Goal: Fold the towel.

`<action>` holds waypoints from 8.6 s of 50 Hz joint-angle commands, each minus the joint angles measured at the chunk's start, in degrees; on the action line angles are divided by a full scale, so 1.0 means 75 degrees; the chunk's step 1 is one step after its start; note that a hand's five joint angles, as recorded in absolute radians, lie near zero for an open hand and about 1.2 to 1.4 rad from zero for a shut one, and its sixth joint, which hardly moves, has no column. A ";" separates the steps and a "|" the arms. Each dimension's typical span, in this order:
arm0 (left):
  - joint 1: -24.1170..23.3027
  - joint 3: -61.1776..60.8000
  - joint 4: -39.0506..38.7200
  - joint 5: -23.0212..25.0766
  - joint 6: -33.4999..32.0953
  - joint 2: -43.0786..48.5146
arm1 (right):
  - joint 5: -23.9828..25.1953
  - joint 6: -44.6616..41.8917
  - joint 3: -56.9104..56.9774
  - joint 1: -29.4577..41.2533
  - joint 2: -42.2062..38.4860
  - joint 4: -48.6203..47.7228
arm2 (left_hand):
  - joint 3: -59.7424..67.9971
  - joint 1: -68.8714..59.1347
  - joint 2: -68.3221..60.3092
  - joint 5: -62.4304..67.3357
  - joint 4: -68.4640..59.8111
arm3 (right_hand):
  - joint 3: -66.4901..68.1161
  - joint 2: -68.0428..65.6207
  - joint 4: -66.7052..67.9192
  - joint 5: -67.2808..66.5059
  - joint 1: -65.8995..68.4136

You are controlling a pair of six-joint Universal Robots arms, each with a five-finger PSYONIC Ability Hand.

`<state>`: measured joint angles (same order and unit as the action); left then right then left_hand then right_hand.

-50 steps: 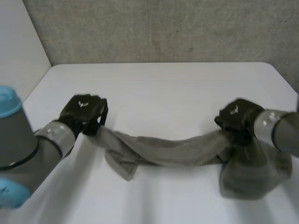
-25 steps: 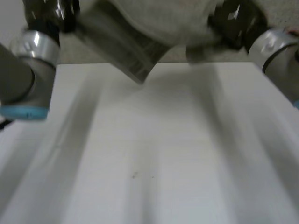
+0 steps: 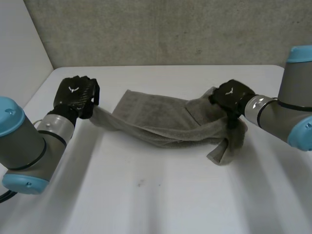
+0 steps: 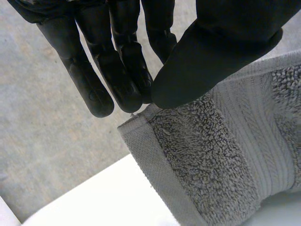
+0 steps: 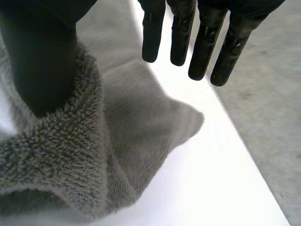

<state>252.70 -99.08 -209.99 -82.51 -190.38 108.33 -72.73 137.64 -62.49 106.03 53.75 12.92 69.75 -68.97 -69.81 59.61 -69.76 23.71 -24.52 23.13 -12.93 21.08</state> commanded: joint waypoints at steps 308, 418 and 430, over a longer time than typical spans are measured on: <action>0.0807 -0.1496 0.2417 0.0853 -0.3104 -0.1179 | 0.0827 -0.1793 -0.3129 -0.1762 0.2912 0.2906 | 0.1366 -0.1470 -0.1359 0.1385 -0.1366 | 0.7506 -0.7397 0.7583 -0.7610 0.7856; 0.0479 -0.0336 0.0437 0.0232 -0.0139 -0.2128 | 0.0053 0.3960 -0.6363 -0.1293 0.1939 -0.4114 | 0.1366 -0.1470 -0.1359 0.1385 -0.1366 | 0.1077 -0.0968 0.1154 -0.1181 0.1427; 0.0514 -0.0348 0.0437 0.0220 -0.0116 -0.2105 | -0.0403 0.3925 -0.5884 -0.1059 0.1412 -0.4383 | 0.1366 -0.1470 -0.1359 0.1385 -0.1366 | 0.2753 -0.2645 0.2831 -0.2857 0.3104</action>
<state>256.47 -101.61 -206.72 -80.80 -191.24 92.48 -73.85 167.04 -108.54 97.41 65.68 -18.97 69.72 -67.76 -69.71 59.31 -69.74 31.02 -30.68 30.79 -19.75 26.29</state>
